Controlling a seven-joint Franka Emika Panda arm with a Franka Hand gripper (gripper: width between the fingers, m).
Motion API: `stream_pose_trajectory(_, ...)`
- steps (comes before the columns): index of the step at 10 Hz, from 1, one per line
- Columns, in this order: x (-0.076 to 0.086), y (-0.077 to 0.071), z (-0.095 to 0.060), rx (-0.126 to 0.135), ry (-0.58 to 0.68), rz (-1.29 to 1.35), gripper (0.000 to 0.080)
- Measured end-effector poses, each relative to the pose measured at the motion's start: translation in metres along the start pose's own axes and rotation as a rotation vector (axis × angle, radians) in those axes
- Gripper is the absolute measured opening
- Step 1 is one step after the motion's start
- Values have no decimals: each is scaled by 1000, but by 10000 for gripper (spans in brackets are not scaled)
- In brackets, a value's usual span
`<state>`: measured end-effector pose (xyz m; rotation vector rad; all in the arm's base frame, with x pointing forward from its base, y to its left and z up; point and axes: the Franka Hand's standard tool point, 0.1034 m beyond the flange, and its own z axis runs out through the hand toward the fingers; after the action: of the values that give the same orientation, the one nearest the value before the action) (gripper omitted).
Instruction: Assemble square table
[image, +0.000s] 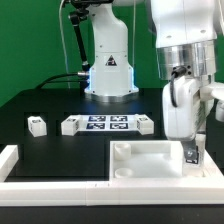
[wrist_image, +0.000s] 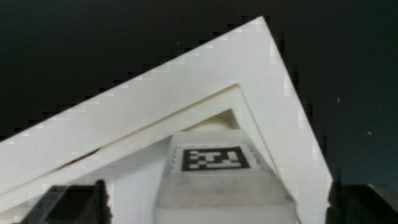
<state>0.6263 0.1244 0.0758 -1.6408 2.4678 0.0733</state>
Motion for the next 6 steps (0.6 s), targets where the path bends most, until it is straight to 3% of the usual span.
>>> stream_pose_trajectory(3,-6,7,-32,18,-28,-78,643)
stream_pose_trajectory(6,-5,8,-29,15,-25,-82,649)
